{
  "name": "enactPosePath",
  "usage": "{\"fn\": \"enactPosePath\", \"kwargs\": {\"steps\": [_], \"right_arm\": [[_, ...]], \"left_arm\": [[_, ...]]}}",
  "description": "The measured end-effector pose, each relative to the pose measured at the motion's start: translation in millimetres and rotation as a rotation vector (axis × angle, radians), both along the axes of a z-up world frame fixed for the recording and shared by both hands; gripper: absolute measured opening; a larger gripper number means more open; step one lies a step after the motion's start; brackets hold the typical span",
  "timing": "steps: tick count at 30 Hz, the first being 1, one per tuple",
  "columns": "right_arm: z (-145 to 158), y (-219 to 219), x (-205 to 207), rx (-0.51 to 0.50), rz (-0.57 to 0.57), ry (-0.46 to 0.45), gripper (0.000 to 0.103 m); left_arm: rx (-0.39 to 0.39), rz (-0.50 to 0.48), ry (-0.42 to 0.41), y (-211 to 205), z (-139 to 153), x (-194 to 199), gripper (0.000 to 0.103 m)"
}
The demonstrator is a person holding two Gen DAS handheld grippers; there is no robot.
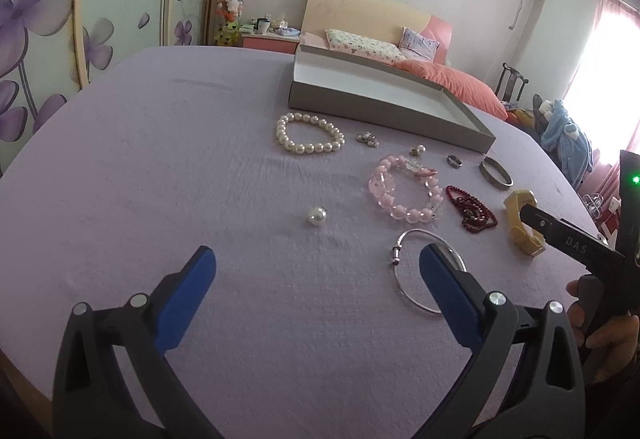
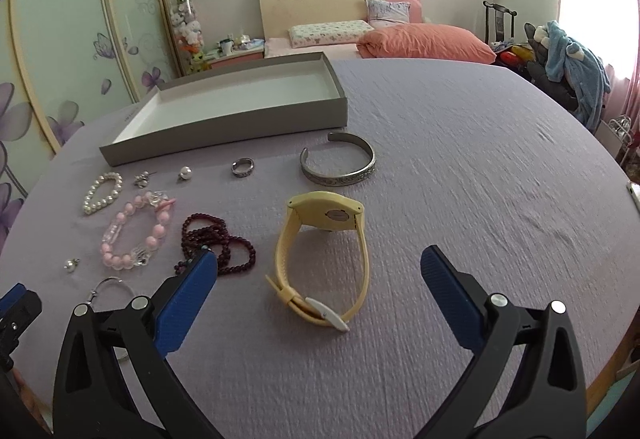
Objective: Organize jewelry
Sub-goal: 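Move the right tool to the yellow watch and close on its strap, then grasp the pearl earring with the left tool while the right tool lifts the yellow watch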
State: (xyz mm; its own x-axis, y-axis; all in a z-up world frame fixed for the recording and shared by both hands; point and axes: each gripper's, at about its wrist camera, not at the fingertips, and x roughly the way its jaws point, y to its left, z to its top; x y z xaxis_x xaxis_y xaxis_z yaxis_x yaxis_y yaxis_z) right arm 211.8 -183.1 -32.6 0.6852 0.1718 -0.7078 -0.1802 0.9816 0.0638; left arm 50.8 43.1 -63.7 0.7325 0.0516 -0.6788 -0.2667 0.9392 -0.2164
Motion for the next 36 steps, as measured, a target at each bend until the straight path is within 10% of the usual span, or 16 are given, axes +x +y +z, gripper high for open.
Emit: {"fn": "enactPosePath", "kwargs": {"steps": [20,29,36], "right_arm": [[-18.1,-1.9,13.0,0.009,-0.017,0.101,0.071],[-14.6,-1.0,7.4,0.067,0.018,0.076,0.037],[-13.9,-0.8,5.8,0.097,0.035,0.081,0.037]], "left_arm": [[0.022,-0.005,0.034,2.5,-7.3,16.8,0.101],[0.034,0.001,0.068,5.5,-10.0,31.8,0.1],[0.029,0.002,0.114,7.8,-14.1,49.1,0.065]]}}
